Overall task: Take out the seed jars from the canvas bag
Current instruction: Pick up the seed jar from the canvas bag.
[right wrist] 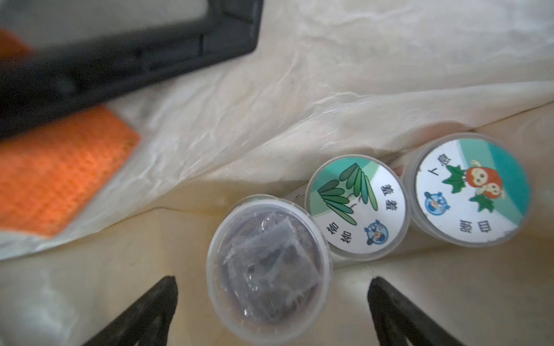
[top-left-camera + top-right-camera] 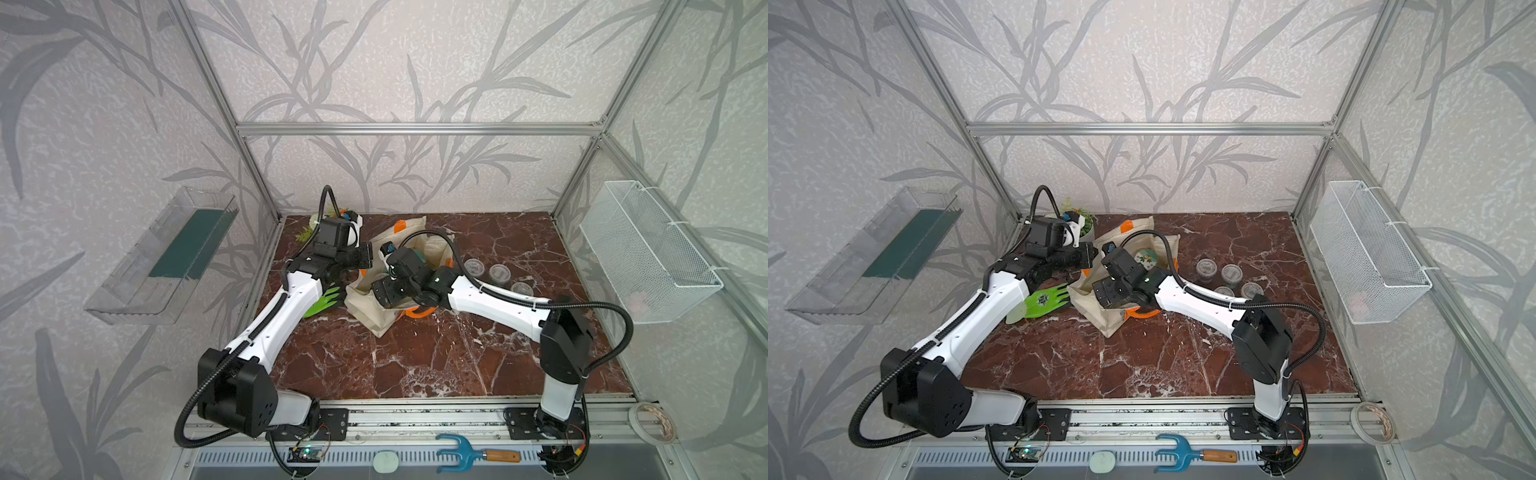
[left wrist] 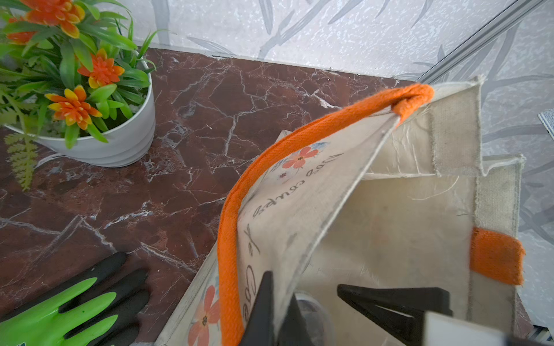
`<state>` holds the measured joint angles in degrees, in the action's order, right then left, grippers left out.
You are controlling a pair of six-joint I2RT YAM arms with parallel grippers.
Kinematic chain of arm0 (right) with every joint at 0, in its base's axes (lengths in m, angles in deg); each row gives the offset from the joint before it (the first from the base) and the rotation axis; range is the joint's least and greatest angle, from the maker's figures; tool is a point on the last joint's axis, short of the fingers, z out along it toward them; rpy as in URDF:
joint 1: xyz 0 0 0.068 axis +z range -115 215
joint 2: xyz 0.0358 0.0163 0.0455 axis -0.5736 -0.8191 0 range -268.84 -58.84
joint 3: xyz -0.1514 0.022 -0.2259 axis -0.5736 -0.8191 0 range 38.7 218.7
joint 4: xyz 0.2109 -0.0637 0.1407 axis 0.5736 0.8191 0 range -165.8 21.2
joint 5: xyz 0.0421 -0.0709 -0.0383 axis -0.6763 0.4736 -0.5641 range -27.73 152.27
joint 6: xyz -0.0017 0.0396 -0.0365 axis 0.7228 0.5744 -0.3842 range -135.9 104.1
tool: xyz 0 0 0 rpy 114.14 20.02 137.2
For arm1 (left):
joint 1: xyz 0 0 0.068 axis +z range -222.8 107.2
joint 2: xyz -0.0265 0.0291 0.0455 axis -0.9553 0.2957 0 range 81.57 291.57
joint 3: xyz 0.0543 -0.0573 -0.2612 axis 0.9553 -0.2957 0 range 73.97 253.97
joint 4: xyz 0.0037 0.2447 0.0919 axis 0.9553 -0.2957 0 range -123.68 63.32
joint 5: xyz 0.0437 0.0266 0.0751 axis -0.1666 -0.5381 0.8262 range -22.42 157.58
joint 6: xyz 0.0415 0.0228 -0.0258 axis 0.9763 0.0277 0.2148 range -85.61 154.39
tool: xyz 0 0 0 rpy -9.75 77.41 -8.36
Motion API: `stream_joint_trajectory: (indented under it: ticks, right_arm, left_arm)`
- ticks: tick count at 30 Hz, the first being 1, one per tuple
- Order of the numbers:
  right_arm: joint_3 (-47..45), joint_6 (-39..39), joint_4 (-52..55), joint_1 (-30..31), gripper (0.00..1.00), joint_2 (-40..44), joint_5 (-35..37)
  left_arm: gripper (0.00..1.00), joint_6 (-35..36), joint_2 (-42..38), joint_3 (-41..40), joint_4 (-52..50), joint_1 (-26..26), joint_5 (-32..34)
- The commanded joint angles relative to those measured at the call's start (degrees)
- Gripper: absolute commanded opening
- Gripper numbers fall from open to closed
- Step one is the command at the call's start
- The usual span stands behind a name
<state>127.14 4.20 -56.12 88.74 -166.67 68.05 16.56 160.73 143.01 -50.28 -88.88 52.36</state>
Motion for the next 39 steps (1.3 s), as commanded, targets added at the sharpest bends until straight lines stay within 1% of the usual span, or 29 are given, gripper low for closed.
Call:
stream_joint_trajectory:
  ticks: [1, 5, 9, 11, 14, 16, 19, 24, 31, 39]
  right_arm:
    - [2.2, 0.3, -0.9, -0.5, 0.99, -2.8, -2.1]
    - [2.7, 0.2, -1.1, -0.5, 0.99, -4.7, -2.9]
    - [3.4, 0.4, -0.8, -0.6, 1.0, -6.4, -1.9]
    - [3.7, 0.5, -0.9, -0.7, 0.93, -7.0, -1.5]
    - [3.8, 0.4, -1.5, -0.7, 0.76, -6.5, -0.7]
    - [3.8, 0.3, -1.7, -0.8, 0.7, -5.8, -0.4]
    - [4.1, 0.1, -1.7, -1.3, 0.65, -4.2, -0.2]
    - [2.3, 0.4, -2.4, -2.4, 0.64, 0.6, -0.2]
    - [-2.3, 2.9, -3.3, -5.1, 0.64, 8.2, -1.0]
    - [-6.2, 4.8, -1.6, -7.9, 0.64, 16.6, -1.8]
  left_arm:
    - [0.0, -0.4, -2.2, -0.2, 1.5, -0.1, -0.6]
    - [0.0, -0.4, -2.3, -0.1, 1.5, -0.1, -0.7]
    - [0.0, -0.4, -2.2, -0.1, 1.5, -0.2, -0.5]
    - [0.0, -0.4, -2.2, -0.2, 1.5, -0.1, -0.5]
    - [0.0, -0.2, -2.3, -0.1, 1.4, -0.1, -0.3]
    - [0.0, -0.1, -2.4, 0.0, 1.3, -0.1, 0.0]
    - [0.0, -0.1, -2.3, -0.1, 1.3, -0.1, 0.4]
    - [0.0, 0.0, -2.2, -0.2, 1.4, -0.1, 1.0]
    - [0.0, -0.1, -2.1, -0.4, 1.7, -0.1, 1.3]
    - [0.0, 0.2, -2.3, -0.5, 1.9, -0.1, 2.0]
